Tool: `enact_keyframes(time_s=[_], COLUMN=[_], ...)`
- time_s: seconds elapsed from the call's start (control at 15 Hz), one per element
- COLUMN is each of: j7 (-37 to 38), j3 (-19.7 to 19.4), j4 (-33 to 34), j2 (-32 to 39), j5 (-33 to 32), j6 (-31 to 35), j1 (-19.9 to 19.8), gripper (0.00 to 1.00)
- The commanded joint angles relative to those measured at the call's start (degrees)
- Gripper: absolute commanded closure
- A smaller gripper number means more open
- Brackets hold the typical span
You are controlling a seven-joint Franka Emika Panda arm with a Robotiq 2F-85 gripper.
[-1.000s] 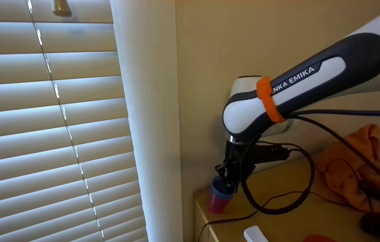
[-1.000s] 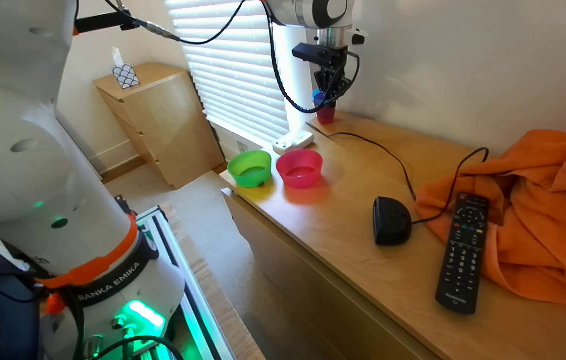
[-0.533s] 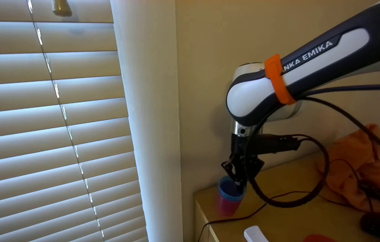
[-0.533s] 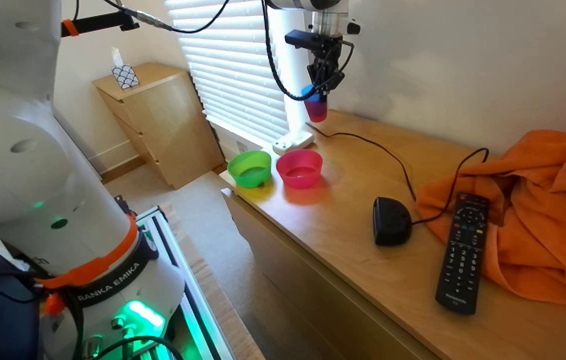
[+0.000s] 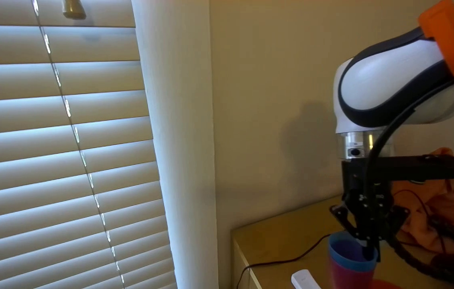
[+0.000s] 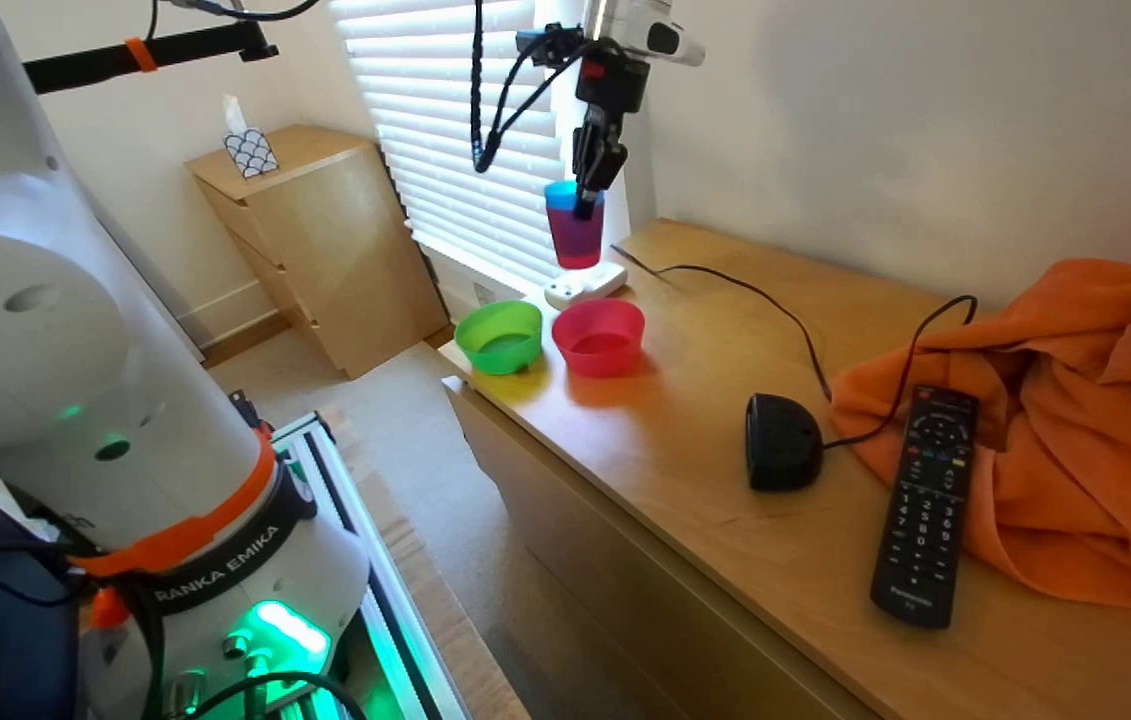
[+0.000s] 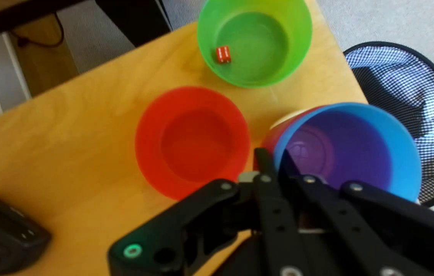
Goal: Place the stacked cups in the pink bowl
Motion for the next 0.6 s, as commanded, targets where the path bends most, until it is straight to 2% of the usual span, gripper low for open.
enact_keyframes(time_s=[0.0, 0.2, 0.27, 0.53], j7=[1.7, 3.2, 3.4, 4.0], j3=[0.3, 0.3, 0.3, -1.4], j4=[-3.0, -8.7, -9.2, -10.7], j2=[-2.1, -6.2, -6.7, -6.0], j5=[1.0, 2.3, 2.4, 2.3], j6=[0.9, 3.0, 3.1, 3.0], j1=[-0.9, -1.8, -1.9, -3.7], gripper=[0.93, 0.93, 0.98, 0.98])
